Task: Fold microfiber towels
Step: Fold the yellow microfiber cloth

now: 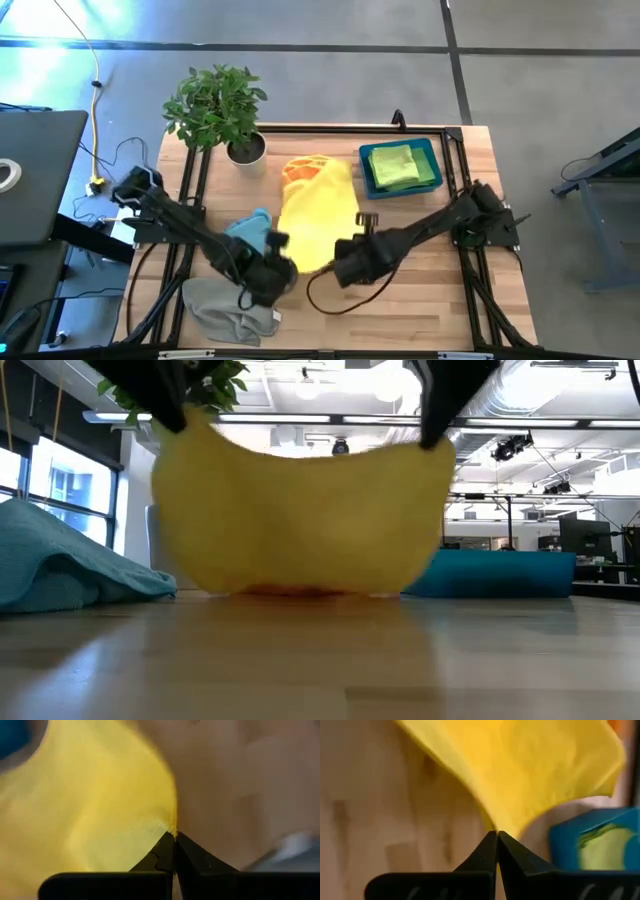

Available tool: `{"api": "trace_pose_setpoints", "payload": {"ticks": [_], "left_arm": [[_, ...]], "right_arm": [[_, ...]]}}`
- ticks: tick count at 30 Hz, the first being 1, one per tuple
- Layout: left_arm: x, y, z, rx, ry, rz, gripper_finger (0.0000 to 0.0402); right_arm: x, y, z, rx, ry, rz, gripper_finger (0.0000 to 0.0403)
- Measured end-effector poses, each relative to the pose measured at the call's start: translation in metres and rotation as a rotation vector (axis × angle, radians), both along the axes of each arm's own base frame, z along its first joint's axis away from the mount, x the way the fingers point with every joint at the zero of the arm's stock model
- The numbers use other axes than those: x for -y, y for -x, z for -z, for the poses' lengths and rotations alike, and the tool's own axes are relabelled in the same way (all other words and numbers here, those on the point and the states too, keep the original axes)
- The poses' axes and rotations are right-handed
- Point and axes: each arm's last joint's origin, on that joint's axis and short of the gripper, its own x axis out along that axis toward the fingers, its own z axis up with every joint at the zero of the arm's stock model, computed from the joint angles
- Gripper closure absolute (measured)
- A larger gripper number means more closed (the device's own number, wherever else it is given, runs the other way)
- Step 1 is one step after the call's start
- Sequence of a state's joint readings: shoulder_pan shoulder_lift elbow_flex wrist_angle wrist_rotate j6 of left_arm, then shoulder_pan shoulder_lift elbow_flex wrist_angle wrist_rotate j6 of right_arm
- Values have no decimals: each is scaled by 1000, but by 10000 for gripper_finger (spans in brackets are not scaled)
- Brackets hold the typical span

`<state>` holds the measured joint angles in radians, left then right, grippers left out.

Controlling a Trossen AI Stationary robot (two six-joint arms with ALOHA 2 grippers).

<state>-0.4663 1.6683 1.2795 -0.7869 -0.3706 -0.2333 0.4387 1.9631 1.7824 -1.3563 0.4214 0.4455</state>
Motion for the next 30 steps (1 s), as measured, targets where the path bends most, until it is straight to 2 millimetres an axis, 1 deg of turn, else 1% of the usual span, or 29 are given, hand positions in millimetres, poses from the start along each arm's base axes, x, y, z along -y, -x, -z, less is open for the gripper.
{"api": "trace_pose_setpoints", "payload": {"ticks": [1, 3, 4, 5, 7, 9, 11, 14, 17, 21, 23, 25, 27, 30], "left_arm": [[7, -4, 4, 5, 40, 24, 401], [17, -2, 13, -49, 91, 76, 401], [24, -6, 17, -43, 143, 106, 401], [30, -8, 20, -48, 188, 140, 401], [37, -6, 29, -105, 225, 178, 401], [46, -11, 34, -89, 266, 207, 401], [45, -7, 37, -122, 261, 203, 401], [45, -10, 33, -100, 298, 211, 401], [49, -13, 29, -85, 395, 257, 401], [52, -15, 25, -109, 541, 341, 401], [53, -16, 25, -115, 572, 361, 401], [52, -17, 25, -107, 556, 360, 401], [49, -17, 26, -102, 526, 347, 401], [40, -15, 30, -145, 446, 297, 401]], "right_arm": [[-5, -1, 6, -20, -27, -6, 403], [-14, -5, 15, -44, -102, -22, 403], [-20, -5, 19, -58, -134, -34, 403], [-25, -5, 21, -68, -166, -44, 403], [-32, -6, 24, -74, -248, -69, 403], [-39, -5, 25, -89, -305, -84, 403], [-44, -5, 24, -88, -357, -96, 403], [-50, -3, 24, -119, -435, -126, 403], [-55, -3, 23, -129, -515, -169, 403], [-58, -3, 22, -151, -576, -232, 403], [-59, -3, 22, -165, -612, -291, 403], [-59, -4, 22, -168, -610, -342, 403], [-54, -6, 22, -150, -547, -353, 403], [-37, -10, 23, -137, -409, -306, 403]]}}
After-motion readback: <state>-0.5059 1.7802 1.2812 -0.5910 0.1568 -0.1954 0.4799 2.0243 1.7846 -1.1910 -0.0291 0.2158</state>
